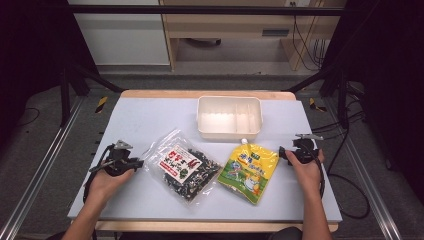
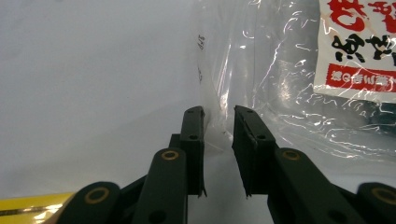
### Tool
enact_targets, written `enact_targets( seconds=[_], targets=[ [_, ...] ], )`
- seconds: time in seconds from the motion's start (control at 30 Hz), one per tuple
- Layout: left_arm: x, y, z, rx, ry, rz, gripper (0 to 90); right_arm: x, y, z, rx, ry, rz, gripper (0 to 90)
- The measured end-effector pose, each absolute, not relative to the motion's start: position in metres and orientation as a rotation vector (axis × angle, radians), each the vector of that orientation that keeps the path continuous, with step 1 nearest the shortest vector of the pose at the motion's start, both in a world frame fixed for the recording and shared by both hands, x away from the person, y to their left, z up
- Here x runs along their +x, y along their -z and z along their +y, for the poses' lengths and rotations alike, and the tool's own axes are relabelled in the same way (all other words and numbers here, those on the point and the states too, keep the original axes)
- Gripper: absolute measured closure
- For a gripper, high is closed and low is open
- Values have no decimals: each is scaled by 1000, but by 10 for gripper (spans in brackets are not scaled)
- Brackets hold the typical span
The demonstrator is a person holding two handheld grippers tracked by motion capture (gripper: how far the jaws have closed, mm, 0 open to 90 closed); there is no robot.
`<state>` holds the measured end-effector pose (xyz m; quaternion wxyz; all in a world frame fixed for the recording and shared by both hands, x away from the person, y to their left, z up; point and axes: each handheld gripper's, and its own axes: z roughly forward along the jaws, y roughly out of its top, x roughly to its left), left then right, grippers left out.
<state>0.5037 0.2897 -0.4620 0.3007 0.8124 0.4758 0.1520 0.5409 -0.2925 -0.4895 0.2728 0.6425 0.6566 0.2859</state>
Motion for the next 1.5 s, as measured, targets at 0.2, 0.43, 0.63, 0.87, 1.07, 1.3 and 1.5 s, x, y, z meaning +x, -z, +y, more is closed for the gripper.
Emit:
enact_targets(
  seconds=[0.2,0.43,0.63,0.87,1.07,1.3,1.5],
  targets=[
    [504,463,283,2194,-462,1251,798,541,489,-292,1733,-771,1767,105],
    [506,462,285,2161,-450,1247,847,541,489,-292,1729,-770,1769,104],
    [502,452,288,2121,-462,1205,896,541,489,-292,1732,-771,1767,104],
    [494,433,294,2041,-482,1163,898,541,489,-292,1734,-773,1766,104],
    [486,419,297,2004,-512,1129,899,541,489,-292,1731,-771,1767,104],
    [480,404,295,1996,-540,1073,899,542,487,-293,1735,-763,1781,130],
    [470,387,292,1987,-570,1011,899,536,461,-288,1604,-830,1742,184]
  ],
)
